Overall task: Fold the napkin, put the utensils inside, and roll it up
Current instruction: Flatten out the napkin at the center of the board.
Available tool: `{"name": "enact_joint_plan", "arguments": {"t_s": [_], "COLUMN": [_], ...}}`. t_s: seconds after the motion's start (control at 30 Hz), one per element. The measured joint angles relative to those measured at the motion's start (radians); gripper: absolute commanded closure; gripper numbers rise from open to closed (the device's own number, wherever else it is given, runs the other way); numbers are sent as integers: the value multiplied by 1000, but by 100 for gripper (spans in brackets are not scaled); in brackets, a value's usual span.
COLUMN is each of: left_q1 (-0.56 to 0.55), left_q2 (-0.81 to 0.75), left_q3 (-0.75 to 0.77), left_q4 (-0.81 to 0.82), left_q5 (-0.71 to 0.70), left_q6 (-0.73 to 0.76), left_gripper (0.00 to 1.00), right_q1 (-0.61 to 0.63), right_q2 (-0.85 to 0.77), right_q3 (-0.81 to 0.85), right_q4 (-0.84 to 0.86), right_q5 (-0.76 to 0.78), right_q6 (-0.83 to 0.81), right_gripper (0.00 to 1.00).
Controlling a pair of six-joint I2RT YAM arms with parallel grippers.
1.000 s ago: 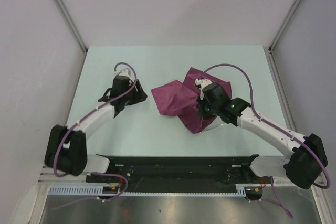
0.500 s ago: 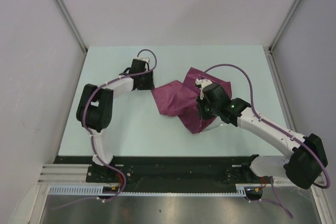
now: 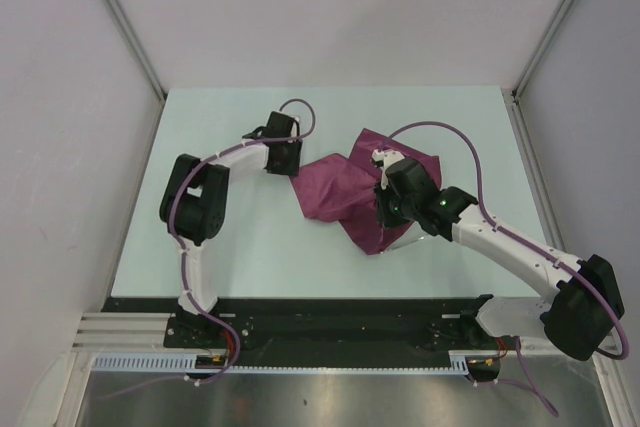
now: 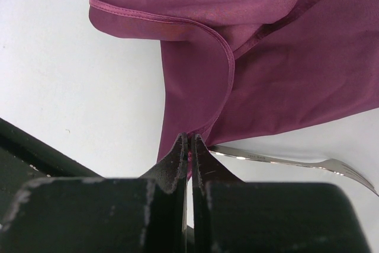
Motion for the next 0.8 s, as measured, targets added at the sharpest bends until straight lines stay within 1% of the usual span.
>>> {"name": "enact_joint_plan", "arguments": {"t_s": [0.13, 0.17, 0.23, 0.4, 0.5, 0.53, 0.6, 0.8], "left_q1": [-2, -2, -2, -2, -2, -2, -3, -3], "left_q2": [13, 18, 26, 39, 40, 40, 40, 41], "left_q3": [18, 24, 34, 51, 51, 51, 51, 51], "left_q4": [-3, -3, -2, -2, -1, 1, 5, 13], "left_q5": [-8, -10, -14, -25, -21, -17, -6, 32], "left_q6": [10, 11, 11, 18, 18, 17, 16, 8], "left_gripper": [53, 59, 64, 67, 79, 89, 100, 100], "right_q1": [0, 0, 0, 0, 0, 0, 0, -11], "right_q2": [0, 0, 0, 0, 0, 0, 0, 0], "right_q3": [0, 0, 0, 0, 0, 0, 0, 0], "right_q4": [0, 0, 0, 1, 2, 2, 3, 3], "right_q5": [0, 0, 0, 0, 0, 0, 0, 16], "right_q6": [0, 0, 0, 0, 0, 0, 0, -3], "right_gripper": [100, 100, 100, 100, 100, 100, 100, 100]}}
